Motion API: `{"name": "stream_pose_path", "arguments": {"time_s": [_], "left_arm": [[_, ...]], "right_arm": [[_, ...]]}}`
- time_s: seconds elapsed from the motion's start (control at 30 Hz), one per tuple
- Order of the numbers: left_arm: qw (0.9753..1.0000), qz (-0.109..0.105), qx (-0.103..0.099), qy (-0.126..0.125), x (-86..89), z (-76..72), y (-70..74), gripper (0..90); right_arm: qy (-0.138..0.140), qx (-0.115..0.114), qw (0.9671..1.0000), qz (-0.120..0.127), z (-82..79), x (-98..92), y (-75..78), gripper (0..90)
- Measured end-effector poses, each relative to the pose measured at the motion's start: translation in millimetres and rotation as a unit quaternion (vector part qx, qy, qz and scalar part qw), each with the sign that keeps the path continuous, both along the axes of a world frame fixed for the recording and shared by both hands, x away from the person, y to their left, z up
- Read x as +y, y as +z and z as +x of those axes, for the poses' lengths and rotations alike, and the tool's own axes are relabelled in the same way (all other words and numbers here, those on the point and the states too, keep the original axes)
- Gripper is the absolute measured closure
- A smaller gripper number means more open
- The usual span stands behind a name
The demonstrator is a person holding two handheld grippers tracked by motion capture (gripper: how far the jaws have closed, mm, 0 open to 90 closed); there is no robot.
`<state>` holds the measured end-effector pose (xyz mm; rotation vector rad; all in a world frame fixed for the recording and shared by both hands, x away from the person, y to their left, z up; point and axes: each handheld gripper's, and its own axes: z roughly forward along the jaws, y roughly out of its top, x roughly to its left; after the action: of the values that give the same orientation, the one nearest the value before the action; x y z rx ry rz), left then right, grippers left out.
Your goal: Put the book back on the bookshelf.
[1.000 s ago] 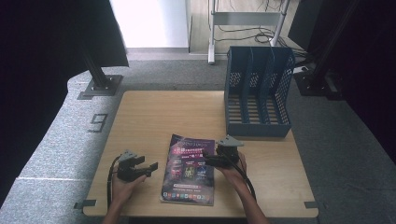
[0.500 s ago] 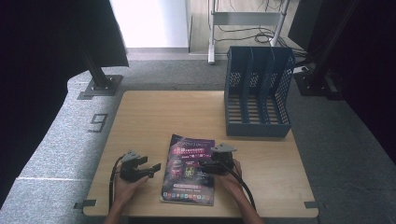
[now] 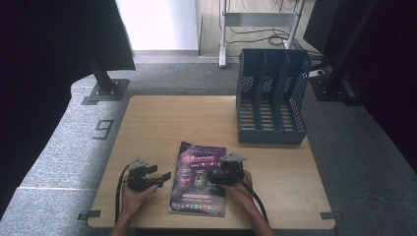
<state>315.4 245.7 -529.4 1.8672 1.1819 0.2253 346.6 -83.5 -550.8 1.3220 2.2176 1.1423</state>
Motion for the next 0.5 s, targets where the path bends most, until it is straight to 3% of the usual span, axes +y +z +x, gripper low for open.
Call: {"name": "stream_pose_path", "arguments": {"time_s": [0.5], "left_arm": [[1.0,0.001,0.001,0.0,-2.7,0.1,-1.1,24.1]], "right_arm": [[-0.001,0.005,1.0,-0.004,1.4,0.3,-2.5,13.9]]}}
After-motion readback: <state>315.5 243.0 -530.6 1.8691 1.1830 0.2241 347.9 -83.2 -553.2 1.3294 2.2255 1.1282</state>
